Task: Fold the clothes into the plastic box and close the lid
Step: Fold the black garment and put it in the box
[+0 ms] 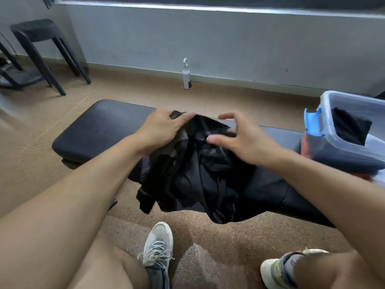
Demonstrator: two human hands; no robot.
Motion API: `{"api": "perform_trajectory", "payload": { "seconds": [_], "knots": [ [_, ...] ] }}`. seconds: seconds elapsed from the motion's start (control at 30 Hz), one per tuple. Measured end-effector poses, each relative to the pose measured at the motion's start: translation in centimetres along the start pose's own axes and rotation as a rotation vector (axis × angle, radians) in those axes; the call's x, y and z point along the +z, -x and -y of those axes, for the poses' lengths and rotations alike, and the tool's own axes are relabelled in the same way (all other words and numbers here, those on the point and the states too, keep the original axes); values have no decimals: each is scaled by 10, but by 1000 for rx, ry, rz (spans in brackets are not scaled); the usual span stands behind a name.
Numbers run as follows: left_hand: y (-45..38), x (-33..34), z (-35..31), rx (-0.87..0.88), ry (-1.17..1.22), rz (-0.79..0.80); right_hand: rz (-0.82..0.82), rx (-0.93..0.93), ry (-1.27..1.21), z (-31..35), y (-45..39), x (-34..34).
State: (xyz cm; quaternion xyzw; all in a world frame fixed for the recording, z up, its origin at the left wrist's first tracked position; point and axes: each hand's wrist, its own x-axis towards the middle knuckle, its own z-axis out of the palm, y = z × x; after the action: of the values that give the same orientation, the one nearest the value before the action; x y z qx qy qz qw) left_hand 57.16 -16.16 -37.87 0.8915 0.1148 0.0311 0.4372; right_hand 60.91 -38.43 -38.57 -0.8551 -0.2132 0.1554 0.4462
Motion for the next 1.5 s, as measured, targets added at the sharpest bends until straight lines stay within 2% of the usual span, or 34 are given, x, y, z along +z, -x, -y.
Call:
{"api": "perform_trajectory", "payload": {
  "seconds": [0.07,0.13,0.2,0.3,0.47,0.53,0.6,0.7,0.77,0.83,0.9,1.0,1.07,1.13,1.2,1.27,1.4,1.47,1.5],
  "knots": [
    [9,7,-15,95,69,178,152,-2,62,-8,-1,15],
    [16,14,-23,152,136,306,182,-21,170,-15,-6,23],
    [18,19,-20,143,186,341,128,-14,120,-16,-10,24],
    [16,19,-7,84,180,332,13,96,-52,-14,-14,18],
    [14,19,25,-65,-129,604,-69,180,-215,-15,-17,9],
    [15,19,32,-106,-164,666,-112,214,-348,-16,-19,4],
    [11,18,34,-149,-49,659,-205,202,-460,-15,-24,-5],
    [5,11,28,-154,121,605,-430,159,-386,-18,-32,-20],
    [4,8,24,-169,193,424,-537,151,-323,-28,-38,-27],
    [0,7,25,-218,200,140,-555,159,-229,-33,-38,-31],
    [-5,7,27,-242,213,-64,-398,231,-212,-35,-35,-32],
    [-11,8,34,-258,274,-153,-116,342,19,-42,-28,-27],
    [-10,9,36,-264,351,-138,-75,329,192,-44,-21,-24],
    [-8,8,33,-246,409,-145,-115,265,211,-40,-18,-25],
    [-5,8,26,-212,484,-143,-197,135,140,-29,-12,-24],
    [1,10,17,-181,577,-93,-195,54,-89,-10,-5,-19],
    [15,16,-5,-124,681,7,186,149,-629,15,10,-10],
    [20,18,-14,-83,698,14,241,89,-693,17,13,-9],
    [22,18,-16,-68,702,13,204,16,-614,15,14,-7]
  ]
}}
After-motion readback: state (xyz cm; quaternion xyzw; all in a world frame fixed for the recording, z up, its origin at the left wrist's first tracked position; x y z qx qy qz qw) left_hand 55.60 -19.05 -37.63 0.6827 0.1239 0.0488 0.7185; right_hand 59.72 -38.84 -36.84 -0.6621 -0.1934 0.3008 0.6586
